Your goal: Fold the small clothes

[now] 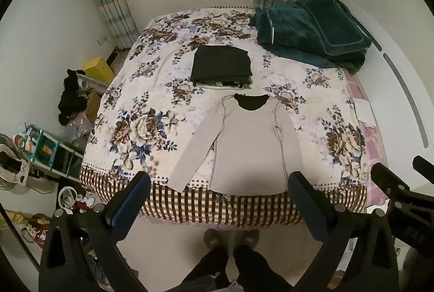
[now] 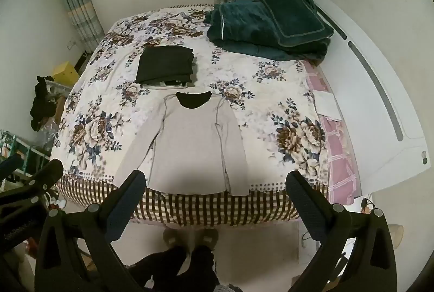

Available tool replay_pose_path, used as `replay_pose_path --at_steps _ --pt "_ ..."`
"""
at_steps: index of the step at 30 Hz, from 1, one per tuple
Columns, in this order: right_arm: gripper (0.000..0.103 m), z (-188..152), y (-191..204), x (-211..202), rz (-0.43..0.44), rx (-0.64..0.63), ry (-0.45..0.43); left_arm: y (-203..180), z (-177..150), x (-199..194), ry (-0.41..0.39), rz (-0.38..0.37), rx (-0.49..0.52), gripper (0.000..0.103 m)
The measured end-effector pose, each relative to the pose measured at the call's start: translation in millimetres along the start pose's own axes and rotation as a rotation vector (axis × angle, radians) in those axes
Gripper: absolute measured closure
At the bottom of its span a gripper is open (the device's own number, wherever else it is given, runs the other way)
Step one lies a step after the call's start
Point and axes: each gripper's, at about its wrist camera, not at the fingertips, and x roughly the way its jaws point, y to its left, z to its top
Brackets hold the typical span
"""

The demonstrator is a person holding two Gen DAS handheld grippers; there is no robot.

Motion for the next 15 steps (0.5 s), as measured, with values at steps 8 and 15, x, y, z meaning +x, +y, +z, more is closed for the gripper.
replay_pose_path --at_steps 8,15 --pt "0.000 0 -2 0 0.007 -0.007 0.002 0 0 1 -0.008 0.003 0.002 0.000" --pt "0.000 2 -2 2 -0.001 -0.004 0.004 3 12 -3 -0.012 0.001 0.003 0.000"
